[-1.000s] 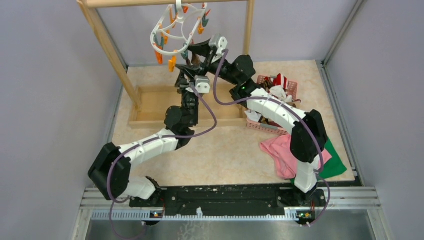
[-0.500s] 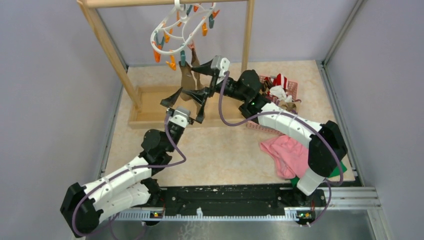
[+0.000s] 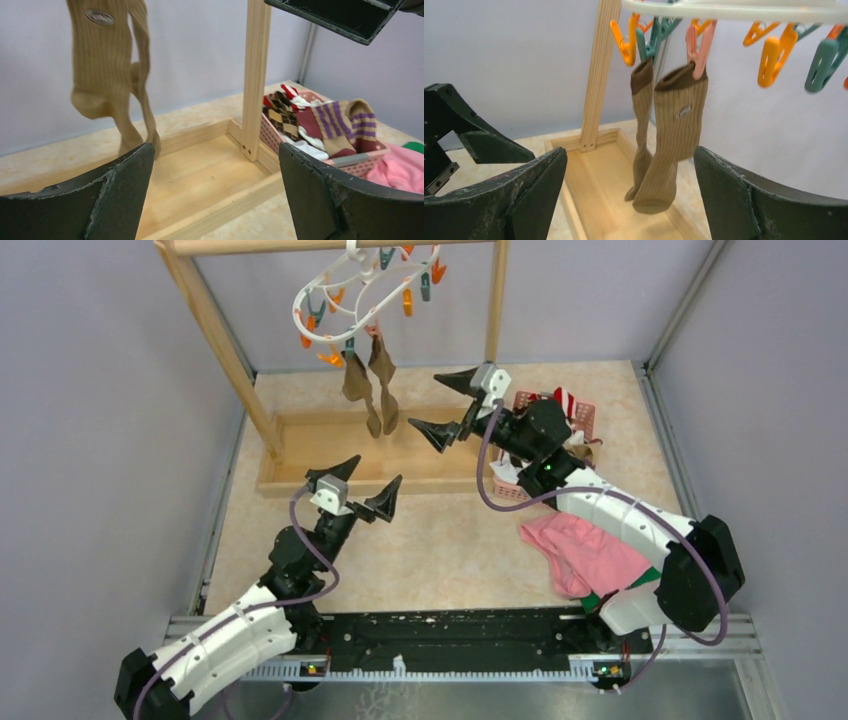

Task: Clip the socks to the hanger
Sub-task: Clamp the sock onto the hanger.

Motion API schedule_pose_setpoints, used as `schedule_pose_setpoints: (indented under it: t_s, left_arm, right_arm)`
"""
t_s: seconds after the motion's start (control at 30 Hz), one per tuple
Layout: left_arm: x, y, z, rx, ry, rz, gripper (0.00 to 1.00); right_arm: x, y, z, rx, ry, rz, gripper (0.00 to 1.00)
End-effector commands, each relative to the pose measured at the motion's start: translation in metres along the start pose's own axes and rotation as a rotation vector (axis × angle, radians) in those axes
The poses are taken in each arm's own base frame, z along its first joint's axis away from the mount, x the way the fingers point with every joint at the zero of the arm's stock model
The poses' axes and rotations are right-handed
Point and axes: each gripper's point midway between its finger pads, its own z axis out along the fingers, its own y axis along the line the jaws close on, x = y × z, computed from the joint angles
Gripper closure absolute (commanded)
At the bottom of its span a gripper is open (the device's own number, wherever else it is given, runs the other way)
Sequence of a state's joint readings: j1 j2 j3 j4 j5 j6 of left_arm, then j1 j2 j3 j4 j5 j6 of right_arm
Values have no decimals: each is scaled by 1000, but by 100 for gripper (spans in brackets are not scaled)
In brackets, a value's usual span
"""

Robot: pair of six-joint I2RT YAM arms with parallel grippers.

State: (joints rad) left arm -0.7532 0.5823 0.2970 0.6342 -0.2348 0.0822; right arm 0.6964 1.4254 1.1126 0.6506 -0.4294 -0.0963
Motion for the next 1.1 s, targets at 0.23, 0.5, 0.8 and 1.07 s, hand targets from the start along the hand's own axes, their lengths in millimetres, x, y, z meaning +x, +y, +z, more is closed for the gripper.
schedule_pose_setpoints:
  t_s: [0.23,0.5,0.8,1.07]
  left_arm:
    - [14,-49,4,239,204,-349,1]
    - [27,-20,-11,287,235,-677,1]
    - [63,1,-15,212,341,-684,1]
    - [89,7,-20,136,349,-784,1]
  right_arm:
    - [-2,-27,-60,232,-54,111,2]
    - [27,-59,-93,422,85,197,2]
    - [72,-102,-160,725,160,354,3]
    - [116,-118,-211,992,324,419,17]
